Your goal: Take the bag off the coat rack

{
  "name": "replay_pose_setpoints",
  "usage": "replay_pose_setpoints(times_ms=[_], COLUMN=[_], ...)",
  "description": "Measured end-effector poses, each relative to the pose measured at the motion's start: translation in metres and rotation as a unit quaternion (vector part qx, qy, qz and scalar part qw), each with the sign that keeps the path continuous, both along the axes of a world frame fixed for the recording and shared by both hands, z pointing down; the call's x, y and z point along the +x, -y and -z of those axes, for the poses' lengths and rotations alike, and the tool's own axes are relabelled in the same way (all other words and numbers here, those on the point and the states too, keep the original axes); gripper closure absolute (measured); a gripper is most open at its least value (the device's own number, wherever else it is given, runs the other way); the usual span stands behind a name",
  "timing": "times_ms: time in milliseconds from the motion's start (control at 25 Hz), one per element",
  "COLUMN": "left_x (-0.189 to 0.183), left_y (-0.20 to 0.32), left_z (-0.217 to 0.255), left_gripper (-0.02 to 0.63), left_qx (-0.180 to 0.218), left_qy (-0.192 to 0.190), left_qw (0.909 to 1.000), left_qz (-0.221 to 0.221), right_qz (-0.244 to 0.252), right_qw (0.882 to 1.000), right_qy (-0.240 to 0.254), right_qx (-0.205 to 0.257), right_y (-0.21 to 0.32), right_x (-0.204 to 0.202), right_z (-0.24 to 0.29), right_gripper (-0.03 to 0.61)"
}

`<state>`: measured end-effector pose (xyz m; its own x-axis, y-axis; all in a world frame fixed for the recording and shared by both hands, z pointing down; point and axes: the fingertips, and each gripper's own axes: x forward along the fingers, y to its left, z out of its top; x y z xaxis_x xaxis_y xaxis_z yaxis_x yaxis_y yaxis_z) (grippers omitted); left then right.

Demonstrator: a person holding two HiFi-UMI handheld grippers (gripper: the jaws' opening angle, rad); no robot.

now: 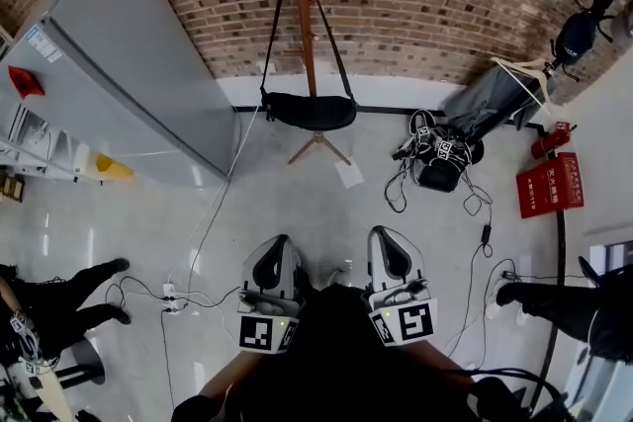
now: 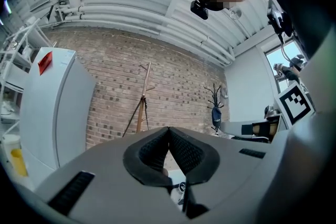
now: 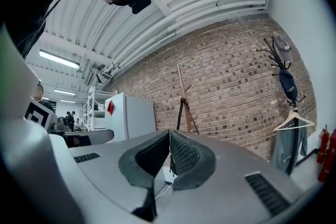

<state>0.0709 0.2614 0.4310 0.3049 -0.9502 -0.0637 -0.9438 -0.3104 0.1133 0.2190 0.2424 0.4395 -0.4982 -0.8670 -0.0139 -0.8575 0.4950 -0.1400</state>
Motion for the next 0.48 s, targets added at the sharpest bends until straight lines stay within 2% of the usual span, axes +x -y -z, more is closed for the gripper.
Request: replay_pose_setpoints(times_ms=[80,240,480], left_x=[0.001,0.007,0.004], left_y=[0.005,0.016,0.044], left_z=[-0.002,-0.004,-0.013], left_gripper=[0.597,0.597,0.597], left_qx=[-0.003,0.003,0.0], left_qy=[0.001,-0.001,-0.009], left_qw=[1.0,1.0,0.9997], left_qz=[0.0,-0.009,-0.025], right_qz=[-0.002,0.002,-0.002], right_qw=[1.0,0.998,0.999], right_qy=[-0.013,-0.045,-0.042], right_qx=[0.005,0.043,0.025], right_y=[0.004,0.009,0.032], right_x=[0.001,-0.005,-0.012], right_z=[-0.001,0.008,-0.002], right_gripper=[0.56,0.56,0.56])
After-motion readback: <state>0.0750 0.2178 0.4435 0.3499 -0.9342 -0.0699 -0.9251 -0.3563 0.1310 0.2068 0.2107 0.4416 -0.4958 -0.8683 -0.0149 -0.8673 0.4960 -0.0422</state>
